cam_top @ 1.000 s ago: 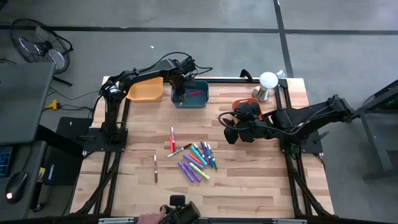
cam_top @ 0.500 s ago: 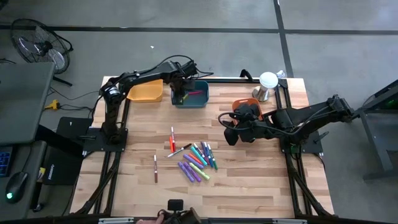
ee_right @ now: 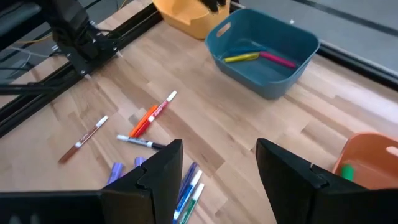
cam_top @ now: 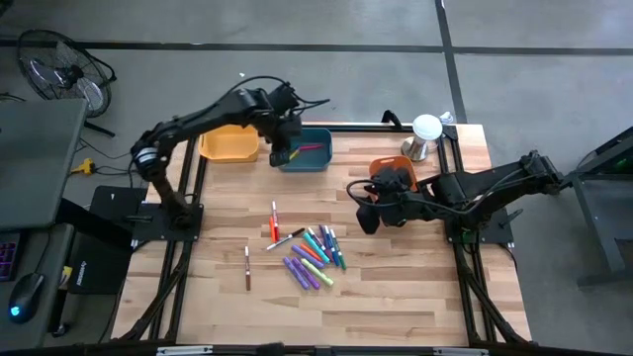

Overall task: Pick & Place Markers
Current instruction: Put the green marker pen into the yellow bin

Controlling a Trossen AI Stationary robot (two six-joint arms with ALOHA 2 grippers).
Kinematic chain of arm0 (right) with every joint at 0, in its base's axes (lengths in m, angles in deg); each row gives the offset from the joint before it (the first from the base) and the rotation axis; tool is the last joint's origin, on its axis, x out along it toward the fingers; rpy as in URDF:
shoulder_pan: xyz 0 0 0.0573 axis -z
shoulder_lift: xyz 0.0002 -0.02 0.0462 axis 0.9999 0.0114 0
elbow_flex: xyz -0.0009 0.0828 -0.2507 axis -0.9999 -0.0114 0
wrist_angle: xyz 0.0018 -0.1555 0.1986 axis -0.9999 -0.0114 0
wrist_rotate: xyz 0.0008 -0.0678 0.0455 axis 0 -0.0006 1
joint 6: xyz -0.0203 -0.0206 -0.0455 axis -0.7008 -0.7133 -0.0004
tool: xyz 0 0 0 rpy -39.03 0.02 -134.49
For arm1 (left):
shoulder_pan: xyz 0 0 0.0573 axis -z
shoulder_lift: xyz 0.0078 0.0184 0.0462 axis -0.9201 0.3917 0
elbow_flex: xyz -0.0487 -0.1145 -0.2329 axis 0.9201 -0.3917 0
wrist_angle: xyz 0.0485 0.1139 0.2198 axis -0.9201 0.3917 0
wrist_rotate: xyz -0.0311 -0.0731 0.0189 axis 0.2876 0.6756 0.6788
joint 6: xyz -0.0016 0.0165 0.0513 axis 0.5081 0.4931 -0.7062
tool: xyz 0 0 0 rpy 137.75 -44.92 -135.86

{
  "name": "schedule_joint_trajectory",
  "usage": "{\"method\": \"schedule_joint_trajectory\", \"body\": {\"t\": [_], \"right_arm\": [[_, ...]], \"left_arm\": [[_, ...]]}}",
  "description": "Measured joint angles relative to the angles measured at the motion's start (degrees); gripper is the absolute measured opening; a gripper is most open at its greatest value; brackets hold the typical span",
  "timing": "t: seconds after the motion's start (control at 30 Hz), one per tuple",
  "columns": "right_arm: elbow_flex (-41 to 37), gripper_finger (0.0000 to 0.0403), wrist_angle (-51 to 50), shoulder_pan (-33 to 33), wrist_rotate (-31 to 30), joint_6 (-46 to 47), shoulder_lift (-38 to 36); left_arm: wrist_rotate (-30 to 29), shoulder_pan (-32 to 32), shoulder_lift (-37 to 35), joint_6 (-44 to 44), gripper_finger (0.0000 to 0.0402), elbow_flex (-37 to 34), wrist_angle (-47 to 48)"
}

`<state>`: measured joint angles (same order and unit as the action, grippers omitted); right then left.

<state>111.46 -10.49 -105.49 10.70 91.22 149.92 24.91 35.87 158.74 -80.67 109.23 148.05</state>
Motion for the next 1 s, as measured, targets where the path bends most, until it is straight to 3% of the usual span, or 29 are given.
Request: {"method": "schedule_joint_trajectory", "body": {"t": [0.3, 0.73, 1.0], "right_arm": [[0.0, 0.0193, 0.0, 0.0, 4.6, 3.0, 3.0], [0.0, 0.0193, 0.6, -0.5, 16.0, 10.8, 14.7], [0.0, 0.0193, 1.3, -2.4, 21.6, 14.5, 22.5]], "left_arm": [[-2.4, 8.6, -10.8, 8.7, 0.0076, -0.2, 2.3], [-16.3, 27.3, -16.6, 24.4, 0.0076, -0.8, 6.7], [-22.6, 41.3, -22.7, 37.4, 0.0076, -14.5, 0.1]]}}
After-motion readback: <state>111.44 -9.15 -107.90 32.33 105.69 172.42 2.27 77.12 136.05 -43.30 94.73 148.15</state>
